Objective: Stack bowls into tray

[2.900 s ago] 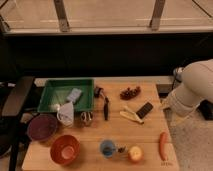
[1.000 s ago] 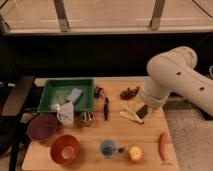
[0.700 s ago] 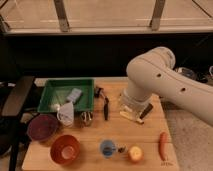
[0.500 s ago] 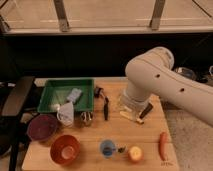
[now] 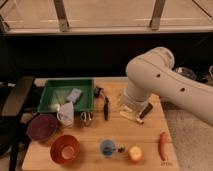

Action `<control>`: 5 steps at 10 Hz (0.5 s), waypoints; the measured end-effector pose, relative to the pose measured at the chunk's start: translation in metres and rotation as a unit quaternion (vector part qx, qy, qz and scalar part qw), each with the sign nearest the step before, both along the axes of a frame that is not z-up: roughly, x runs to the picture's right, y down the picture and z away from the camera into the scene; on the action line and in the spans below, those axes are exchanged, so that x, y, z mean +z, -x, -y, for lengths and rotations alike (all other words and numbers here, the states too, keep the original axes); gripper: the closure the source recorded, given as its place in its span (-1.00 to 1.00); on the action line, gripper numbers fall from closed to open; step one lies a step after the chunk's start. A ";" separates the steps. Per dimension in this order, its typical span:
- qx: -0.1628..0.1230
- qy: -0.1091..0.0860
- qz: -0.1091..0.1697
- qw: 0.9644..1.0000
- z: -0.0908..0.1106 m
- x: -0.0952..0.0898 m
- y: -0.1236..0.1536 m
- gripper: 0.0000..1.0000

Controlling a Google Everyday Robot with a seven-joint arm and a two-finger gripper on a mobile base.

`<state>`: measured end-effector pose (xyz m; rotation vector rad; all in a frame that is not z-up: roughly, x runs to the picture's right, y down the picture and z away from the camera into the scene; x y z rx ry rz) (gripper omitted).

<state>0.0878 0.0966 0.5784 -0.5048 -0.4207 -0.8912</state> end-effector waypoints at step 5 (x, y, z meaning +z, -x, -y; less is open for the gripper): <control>-0.079 0.026 0.118 0.990 0.007 0.053 0.079 -0.06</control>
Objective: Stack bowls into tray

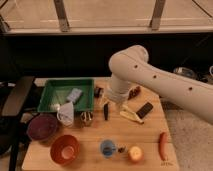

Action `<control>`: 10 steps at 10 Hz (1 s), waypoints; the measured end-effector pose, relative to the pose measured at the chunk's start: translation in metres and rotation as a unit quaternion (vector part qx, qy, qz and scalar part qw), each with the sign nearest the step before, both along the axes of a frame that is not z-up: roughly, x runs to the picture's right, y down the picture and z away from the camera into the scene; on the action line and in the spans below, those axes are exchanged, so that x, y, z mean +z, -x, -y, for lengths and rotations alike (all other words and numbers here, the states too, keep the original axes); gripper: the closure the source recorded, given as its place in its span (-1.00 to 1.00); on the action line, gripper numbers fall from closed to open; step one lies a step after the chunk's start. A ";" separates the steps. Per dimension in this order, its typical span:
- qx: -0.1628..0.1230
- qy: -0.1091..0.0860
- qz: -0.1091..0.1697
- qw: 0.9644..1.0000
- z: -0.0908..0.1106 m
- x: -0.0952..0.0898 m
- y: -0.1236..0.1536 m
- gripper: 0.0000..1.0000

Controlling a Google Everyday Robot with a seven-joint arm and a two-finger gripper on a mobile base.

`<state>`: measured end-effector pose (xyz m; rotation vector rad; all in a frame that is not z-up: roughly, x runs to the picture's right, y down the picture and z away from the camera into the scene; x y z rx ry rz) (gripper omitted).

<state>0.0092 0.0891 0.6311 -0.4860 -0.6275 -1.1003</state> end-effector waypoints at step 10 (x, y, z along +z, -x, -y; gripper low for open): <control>-0.215 -0.051 0.165 0.961 -0.100 0.016 0.098 -0.06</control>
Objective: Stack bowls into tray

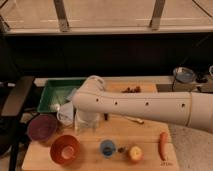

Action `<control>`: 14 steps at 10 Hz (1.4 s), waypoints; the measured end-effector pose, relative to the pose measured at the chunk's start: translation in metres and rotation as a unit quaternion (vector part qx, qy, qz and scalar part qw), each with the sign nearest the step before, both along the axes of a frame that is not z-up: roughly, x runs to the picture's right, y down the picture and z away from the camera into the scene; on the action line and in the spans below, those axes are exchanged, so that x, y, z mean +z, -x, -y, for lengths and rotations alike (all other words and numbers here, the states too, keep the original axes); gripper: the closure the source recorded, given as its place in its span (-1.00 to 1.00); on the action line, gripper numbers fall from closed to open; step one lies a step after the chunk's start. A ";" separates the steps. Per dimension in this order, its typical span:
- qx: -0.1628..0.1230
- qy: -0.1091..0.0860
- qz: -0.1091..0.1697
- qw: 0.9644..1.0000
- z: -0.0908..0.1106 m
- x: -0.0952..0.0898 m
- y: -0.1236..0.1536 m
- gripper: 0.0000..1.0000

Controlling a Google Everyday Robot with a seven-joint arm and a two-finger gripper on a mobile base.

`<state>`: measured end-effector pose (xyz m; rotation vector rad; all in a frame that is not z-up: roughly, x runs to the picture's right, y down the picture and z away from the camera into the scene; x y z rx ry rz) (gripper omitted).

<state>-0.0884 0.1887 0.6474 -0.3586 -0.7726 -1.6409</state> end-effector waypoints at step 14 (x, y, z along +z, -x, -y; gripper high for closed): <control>-0.052 0.145 0.100 0.983 -0.093 0.054 0.044 -0.06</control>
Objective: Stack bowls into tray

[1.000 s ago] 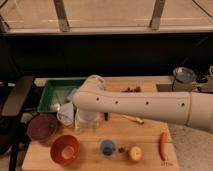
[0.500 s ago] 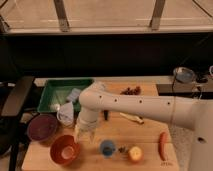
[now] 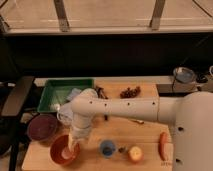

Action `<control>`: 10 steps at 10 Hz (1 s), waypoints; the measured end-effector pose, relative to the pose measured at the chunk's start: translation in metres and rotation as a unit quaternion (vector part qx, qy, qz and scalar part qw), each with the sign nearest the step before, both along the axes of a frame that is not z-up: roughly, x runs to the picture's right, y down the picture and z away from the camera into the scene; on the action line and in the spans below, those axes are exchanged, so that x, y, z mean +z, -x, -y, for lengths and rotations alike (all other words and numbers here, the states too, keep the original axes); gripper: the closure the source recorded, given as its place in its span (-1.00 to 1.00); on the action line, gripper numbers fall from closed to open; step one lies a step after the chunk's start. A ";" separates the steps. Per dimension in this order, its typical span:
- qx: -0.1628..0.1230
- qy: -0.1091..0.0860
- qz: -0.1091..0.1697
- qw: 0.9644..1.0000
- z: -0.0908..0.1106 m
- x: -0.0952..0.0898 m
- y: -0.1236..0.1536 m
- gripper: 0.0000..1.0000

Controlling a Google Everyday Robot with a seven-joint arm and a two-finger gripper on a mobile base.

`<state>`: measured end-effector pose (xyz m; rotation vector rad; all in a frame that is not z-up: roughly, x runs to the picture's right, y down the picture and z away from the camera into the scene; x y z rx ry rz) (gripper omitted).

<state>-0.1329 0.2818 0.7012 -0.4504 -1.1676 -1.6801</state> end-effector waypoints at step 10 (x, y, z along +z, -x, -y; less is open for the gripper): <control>0.069 -0.025 -0.057 0.996 0.012 -0.004 -0.024 1.00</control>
